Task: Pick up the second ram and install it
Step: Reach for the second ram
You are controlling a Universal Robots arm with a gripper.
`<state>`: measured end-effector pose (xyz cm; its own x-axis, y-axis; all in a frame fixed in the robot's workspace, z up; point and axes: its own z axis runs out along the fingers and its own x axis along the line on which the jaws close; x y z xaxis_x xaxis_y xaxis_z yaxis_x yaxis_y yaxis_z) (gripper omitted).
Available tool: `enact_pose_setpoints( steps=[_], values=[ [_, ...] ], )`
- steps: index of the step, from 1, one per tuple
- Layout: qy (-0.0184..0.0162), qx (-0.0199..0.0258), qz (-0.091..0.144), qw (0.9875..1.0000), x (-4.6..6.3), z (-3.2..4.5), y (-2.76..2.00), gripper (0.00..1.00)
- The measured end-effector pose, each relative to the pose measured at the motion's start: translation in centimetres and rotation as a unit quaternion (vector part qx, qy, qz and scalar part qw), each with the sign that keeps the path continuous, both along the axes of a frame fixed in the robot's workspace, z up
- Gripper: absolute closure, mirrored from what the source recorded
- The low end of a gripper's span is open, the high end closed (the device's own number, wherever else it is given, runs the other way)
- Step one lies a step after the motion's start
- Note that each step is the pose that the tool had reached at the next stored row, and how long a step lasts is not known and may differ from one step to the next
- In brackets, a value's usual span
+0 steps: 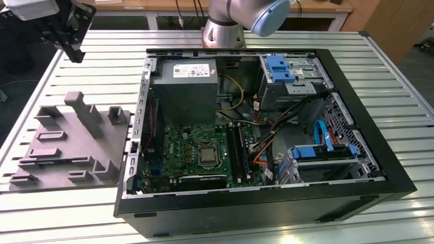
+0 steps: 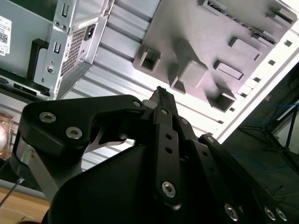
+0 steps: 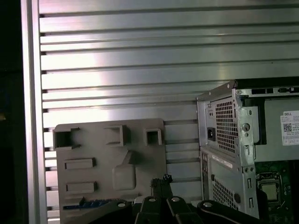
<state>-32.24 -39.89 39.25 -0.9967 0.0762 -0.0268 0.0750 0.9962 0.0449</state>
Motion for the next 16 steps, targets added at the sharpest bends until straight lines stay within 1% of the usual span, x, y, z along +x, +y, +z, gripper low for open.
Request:
enact_pose_setpoints(
  steps=[9,16],
  values=[
    [0.0000,0.0000,0.000,1.0000,-1.8,-0.30,0.00,0.90],
    [0.0000,0.0000,0.000,1.0000,-3.3,-0.82,-0.05,0.90]
  ],
)
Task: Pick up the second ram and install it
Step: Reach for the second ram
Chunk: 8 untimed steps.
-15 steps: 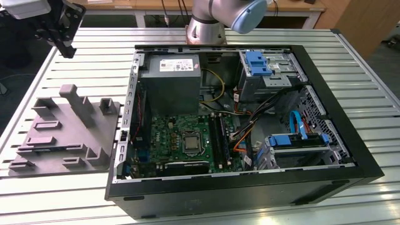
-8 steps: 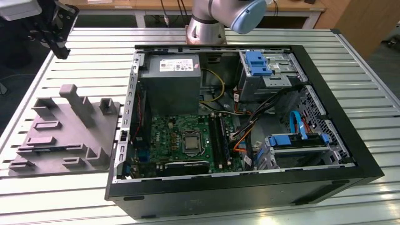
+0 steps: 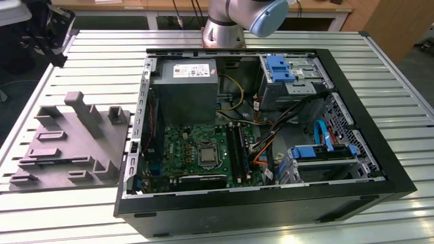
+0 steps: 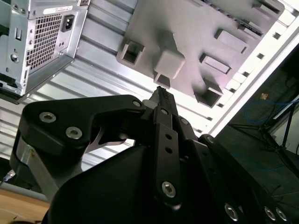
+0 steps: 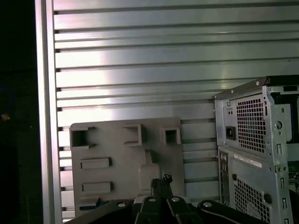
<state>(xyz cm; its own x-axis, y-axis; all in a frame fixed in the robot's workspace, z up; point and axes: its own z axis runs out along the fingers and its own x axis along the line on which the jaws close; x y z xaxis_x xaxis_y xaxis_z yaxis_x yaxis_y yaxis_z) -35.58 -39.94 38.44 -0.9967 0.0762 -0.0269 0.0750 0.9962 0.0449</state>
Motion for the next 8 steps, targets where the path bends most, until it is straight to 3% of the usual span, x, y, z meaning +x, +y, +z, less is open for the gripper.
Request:
enact_pose_setpoints(
  steps=[8],
  values=[
    [0.0000,0.0000,0.000,1.0000,-1.9,-0.72,-0.16,0.90]
  ],
)
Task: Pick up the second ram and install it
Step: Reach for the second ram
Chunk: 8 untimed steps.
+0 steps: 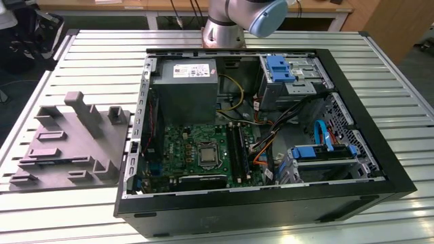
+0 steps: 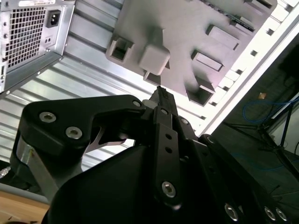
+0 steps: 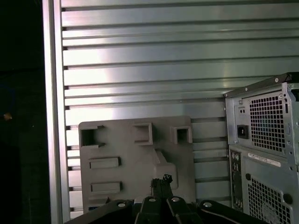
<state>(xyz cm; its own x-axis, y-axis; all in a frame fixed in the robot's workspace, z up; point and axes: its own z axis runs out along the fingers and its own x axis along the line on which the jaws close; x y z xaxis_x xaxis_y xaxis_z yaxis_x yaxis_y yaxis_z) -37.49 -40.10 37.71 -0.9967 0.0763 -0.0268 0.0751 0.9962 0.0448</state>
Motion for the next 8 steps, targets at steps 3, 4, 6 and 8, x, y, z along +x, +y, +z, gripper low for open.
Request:
enact_pose_setpoints(
  steps=[3,4,6,8],
  values=[
    [0.0000,0.0000,0.000,1.0000,-0.7,-0.31,-0.11,0.90],
    [0.0000,0.0000,0.000,1.0000,-0.9,-0.41,-0.15,0.90],
    [0.0000,0.0000,0.000,1.0000,-1.3,-0.58,-0.25,0.90],
    [0.0000,0.0000,0.000,1.0000,-1.7,-0.74,-0.40,0.90]
  ],
)
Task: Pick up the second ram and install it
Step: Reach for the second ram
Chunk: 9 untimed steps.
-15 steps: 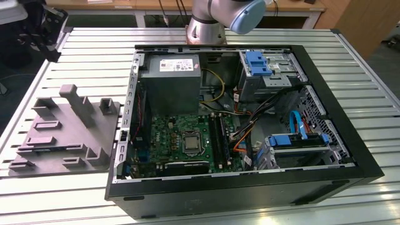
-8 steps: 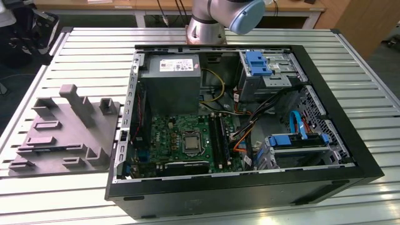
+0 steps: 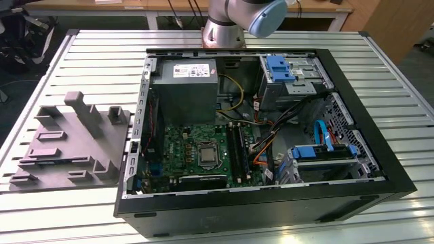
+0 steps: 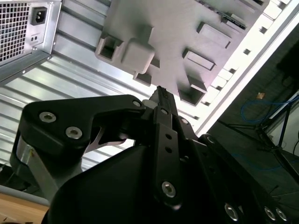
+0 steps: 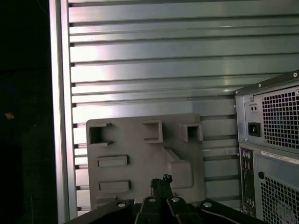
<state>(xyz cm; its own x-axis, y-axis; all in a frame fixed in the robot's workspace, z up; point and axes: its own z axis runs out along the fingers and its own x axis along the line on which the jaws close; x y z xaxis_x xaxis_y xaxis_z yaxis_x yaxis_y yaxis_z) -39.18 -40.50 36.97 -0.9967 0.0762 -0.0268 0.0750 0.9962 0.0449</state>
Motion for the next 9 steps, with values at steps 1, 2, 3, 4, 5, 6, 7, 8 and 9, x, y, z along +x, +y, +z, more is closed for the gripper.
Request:
enact_pose_setpoints(
  steps=[1,2,3,4,5,6,7,8,9],
  values=[
    [0.0000,0.0000,0.000,1.0000,-0.17,-0.09,-0.08,0.90],
    [0.0000,0.0000,0.000,1.0000,-0.30,-0.18,-0.16,0.90],
    [0.0000,0.0000,0.000,1.0000,-0.41,-0.26,-0.22,0.90],
    [0.0000,0.0000,0.000,1.0000,-0.53,-0.35,-0.28,0.90],
    [0.0000,0.0000,0.000,1.0000,-0.64,-0.43,-0.35,0.90],
    [0.0000,0.0000,0.000,1.0000,-0.76,-0.51,-0.42,0.90],
    [0.0000,0.0000,0.000,1.0000,-0.88,-0.60,-0.49,0.90],
    [0.0000,0.0000,0.000,1.0000,-0.98,-0.69,-0.55,0.90],
    [0.0000,0.0000,0.000,1.0000,-1.06,-0.76,-0.60,0.90]
  ],
)
